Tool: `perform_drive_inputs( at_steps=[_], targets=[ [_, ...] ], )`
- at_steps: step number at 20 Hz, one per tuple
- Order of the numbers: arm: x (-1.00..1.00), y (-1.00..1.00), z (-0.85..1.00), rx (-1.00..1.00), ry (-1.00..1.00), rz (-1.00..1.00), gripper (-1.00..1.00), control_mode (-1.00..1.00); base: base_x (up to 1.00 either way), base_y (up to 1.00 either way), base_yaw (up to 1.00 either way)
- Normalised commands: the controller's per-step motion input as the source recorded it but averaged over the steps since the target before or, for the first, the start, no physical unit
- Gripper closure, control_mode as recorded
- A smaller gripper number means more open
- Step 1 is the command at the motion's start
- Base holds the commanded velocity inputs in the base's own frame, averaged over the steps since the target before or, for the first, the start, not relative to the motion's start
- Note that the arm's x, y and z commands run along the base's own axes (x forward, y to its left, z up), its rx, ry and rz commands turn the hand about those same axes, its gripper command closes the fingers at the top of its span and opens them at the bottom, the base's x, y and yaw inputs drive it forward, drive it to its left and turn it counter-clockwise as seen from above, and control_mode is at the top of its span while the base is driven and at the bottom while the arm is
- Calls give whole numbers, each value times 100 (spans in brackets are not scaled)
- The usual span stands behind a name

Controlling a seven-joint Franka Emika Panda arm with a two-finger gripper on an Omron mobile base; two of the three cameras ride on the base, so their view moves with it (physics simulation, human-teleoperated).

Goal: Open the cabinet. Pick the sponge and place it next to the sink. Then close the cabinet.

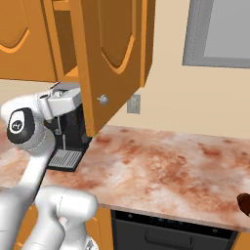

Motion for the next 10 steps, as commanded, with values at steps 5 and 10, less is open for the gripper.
perform_drive_inputs(
  at_steps=[5,10],
  targets=[
    [0,-83,-10,-14,1,-13,-100,-100,0,0,0],
    [0,-39,0,-6,0,-5,-100,-100,0,0,0]
  ],
)
